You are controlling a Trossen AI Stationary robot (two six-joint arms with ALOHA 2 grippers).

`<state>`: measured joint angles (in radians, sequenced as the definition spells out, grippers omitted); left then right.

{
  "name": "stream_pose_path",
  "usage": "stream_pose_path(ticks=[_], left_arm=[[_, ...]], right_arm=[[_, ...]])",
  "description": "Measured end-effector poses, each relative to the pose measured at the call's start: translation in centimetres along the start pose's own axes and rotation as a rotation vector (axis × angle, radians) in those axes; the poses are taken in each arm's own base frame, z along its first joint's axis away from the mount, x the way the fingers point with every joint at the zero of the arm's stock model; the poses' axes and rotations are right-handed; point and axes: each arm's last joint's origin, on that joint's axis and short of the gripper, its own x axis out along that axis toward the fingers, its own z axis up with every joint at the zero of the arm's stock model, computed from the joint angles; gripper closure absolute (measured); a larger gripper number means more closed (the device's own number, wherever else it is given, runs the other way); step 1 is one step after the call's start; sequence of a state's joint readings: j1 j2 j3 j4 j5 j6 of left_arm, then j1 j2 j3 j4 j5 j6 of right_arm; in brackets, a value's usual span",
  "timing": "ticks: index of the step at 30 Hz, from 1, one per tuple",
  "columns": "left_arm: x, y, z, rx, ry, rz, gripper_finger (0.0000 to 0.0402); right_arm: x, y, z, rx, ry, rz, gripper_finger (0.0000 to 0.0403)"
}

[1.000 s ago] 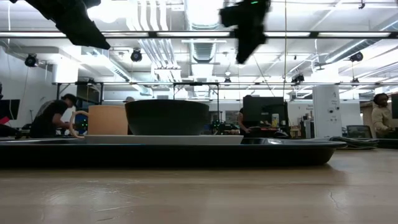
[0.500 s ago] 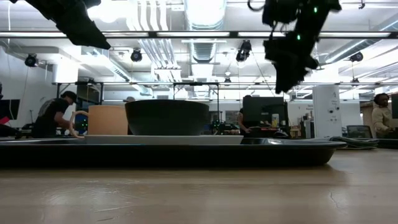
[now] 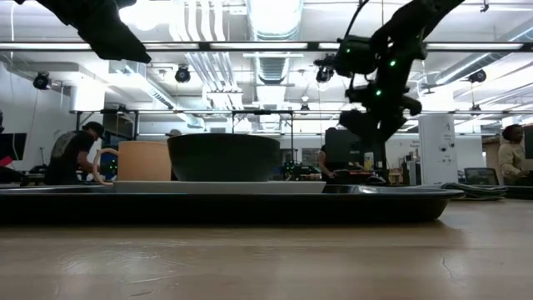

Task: Set up tray
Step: Put the gray napkin on the black serving tray

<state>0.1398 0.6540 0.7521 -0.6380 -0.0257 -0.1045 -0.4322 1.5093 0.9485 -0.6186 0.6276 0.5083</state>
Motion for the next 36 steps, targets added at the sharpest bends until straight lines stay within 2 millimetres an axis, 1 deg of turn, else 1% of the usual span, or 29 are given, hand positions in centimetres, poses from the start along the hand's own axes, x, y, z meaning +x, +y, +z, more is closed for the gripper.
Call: stream_pose_path(ticks=[3, 9, 14, 18, 21, 29, 36], left_arm=[[0.0, 0.0, 0.0, -0.01, 0.001, 0.0, 0.03], [0.0, 0.0, -0.1, -0.01, 0.009, 0.0, 0.03], [0.0, 0.0, -0.1, -0.01, 0.009, 0.0, 0.03], [0.0, 0.0, -0.1, -0.01, 0.009, 0.0, 0.03], [0.0, 0.0, -0.1, -0.01, 0.009, 0.001, 0.03], [0.0, 0.0, -0.1, -0.01, 0.009, 0.0, 0.03], [0.0, 0.0, -0.1, -0.01, 0.009, 0.0, 0.03]], right_arm=[[1.0, 0.6, 0.1, -0.004, 0.034, 0.013, 0.0202], [3.9, 1.6, -0.9, -0.034, 0.126, -0.023, 0.0202], [6.4, 1.4, -1.6, 0.003, 0.212, -0.056, 0.0202], [8.0, 0.9, -1.4, 0.036, 0.264, -0.066, 0.0202], [8.5, 0.6, -0.8, 0.049, 0.278, -0.053, 0.0202], [9.0, -0.5, 0.9, 0.066, 0.275, -0.029, 0.0202], [10.2, -0.8, 0.9, 0.079, 0.333, 0.013, 0.0202]])
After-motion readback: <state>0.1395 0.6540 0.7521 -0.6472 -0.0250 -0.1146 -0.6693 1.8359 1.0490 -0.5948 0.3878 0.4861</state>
